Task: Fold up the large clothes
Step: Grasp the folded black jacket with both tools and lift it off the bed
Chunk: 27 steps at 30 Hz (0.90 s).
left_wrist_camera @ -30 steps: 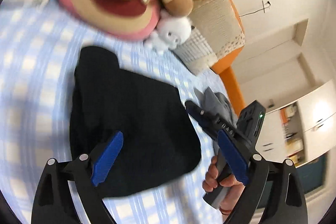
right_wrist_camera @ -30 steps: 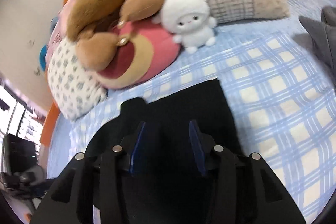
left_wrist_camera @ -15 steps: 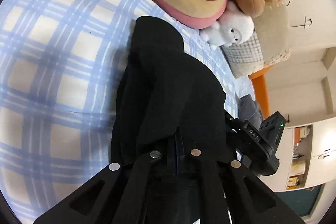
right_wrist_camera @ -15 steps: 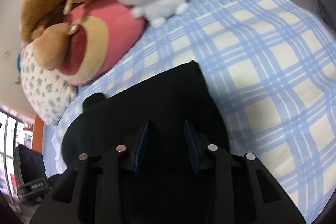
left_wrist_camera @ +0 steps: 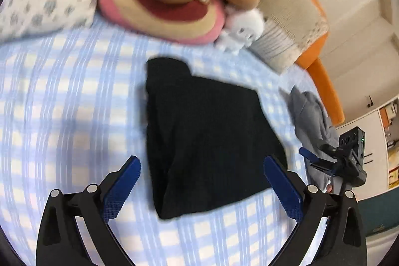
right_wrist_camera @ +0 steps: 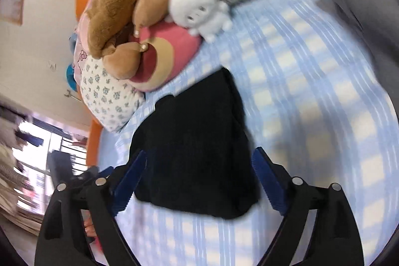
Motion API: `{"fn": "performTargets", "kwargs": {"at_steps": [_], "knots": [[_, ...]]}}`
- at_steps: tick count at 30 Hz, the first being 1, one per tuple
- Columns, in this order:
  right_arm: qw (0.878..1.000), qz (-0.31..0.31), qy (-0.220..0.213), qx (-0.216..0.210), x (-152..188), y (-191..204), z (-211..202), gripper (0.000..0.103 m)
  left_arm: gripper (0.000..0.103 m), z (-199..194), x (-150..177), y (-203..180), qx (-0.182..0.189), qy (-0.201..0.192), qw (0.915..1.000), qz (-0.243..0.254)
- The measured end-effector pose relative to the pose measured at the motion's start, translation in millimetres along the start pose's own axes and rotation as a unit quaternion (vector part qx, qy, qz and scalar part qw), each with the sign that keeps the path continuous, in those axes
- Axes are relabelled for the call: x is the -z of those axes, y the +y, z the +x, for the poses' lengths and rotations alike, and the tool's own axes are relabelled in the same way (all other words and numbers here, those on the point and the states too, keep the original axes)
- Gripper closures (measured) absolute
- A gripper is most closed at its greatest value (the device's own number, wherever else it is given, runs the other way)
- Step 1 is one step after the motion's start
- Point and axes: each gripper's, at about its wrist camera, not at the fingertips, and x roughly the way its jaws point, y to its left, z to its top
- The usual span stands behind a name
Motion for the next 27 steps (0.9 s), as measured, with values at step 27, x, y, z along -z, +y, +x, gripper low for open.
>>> {"fn": "performTargets", "kwargs": {"at_steps": [27], "knots": [[0.983,0.072,0.164,0.029,-2,17,140,0.003,0.003,113,-3,63,0.135,0.116,0.9732,-0.146]]}}
